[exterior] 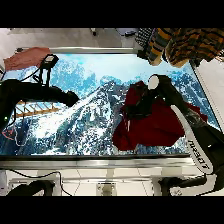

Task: Fold the clothes and pants, and hang the long-sleeved shirts on hangers.

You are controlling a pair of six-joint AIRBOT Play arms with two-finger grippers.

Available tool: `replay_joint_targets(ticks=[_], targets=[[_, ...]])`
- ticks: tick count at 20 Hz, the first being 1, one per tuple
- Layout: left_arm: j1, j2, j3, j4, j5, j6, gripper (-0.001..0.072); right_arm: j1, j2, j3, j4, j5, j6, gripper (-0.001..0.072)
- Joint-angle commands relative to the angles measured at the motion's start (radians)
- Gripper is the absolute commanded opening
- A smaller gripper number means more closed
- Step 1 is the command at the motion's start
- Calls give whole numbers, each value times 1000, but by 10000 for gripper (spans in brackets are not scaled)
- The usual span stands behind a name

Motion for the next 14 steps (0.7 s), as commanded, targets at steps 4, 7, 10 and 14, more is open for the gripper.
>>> replay_joint_targets(ticks=[4,7,10,14], targets=[[0,0,0,0,0,0,656,-19,75,-11,-74,-116,-33,417],[0,0,0,0,0,0,657,38,75,-46,-81,-208,-68,418],[0,0,0,0,0,0,656,111,73,-151,-146,-330,-60,419],[0,0,0,0,0,0,656,151,72,-307,-264,-380,88,421]])
